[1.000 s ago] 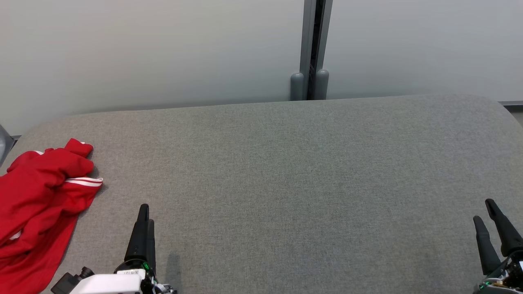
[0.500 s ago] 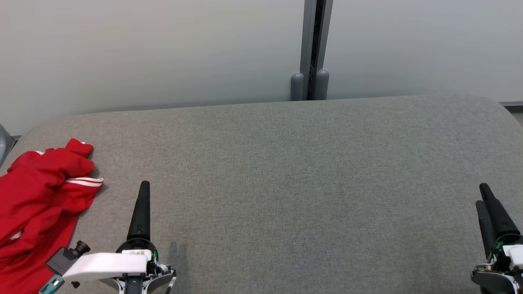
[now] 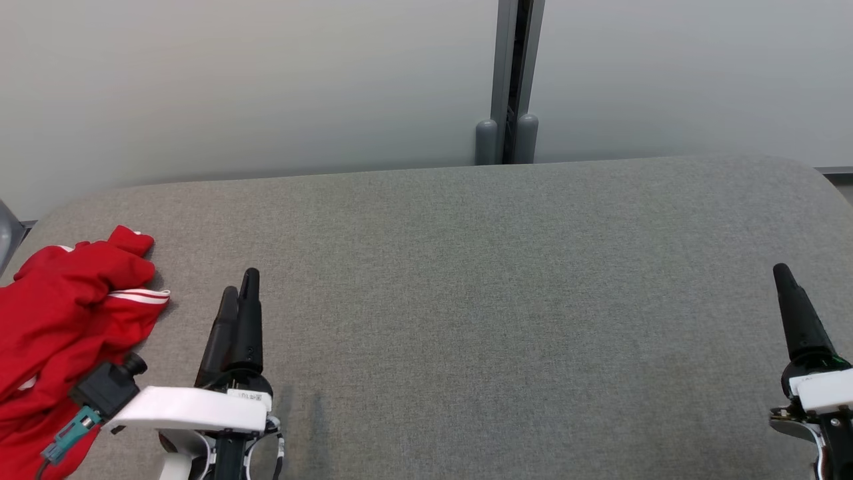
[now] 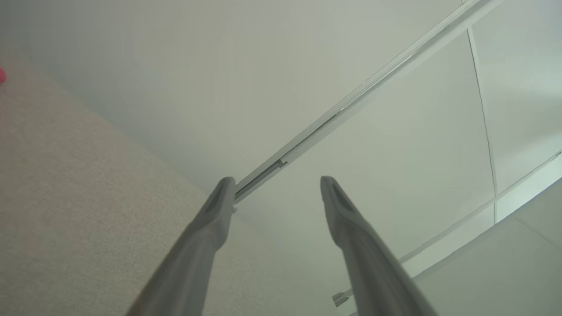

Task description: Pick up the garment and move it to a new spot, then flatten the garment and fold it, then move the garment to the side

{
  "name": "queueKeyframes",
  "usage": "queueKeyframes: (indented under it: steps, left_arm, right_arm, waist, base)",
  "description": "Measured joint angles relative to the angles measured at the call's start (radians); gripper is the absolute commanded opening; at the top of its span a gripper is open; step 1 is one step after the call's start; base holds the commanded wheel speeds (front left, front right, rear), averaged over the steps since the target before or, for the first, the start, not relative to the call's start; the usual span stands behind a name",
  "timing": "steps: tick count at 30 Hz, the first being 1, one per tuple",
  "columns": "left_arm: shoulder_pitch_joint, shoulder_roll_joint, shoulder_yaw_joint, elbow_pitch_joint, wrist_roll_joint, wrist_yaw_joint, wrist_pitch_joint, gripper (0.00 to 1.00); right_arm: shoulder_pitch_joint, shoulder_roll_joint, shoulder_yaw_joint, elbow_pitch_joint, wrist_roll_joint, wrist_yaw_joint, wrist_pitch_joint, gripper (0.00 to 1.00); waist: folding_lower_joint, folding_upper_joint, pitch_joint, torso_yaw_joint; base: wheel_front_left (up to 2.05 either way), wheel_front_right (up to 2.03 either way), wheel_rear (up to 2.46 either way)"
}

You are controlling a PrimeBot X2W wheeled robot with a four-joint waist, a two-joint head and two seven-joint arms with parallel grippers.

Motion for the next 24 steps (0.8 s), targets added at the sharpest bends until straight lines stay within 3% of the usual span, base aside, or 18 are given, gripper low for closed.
queueKeyframes:
  steps: [12, 24]
  left_arm:
    - [-0.033, 0.047, -0.051, -0.006, 0.263, 0.048, -0.016, 1.0]
    - [-0.041, 0.077, -0.082, -0.012, 0.448, 0.099, -0.001, 1.0]
  right_arm:
    - [-0.017, -0.029, 0.051, -0.043, -0.275, 0.0, -0.068, 1.0]
    - [-0.022, -0.045, 0.125, -0.033, -0.514, 0.0, -0.122, 1.0]
  waist:
    - [0.0, 0.0, -0.002, 0.0]
    - [0.0, 0.0, -0.003, 0.002]
  base:
    - [0.0, 0.0, 0.0]
    - [0.0, 0.0, 0.0]
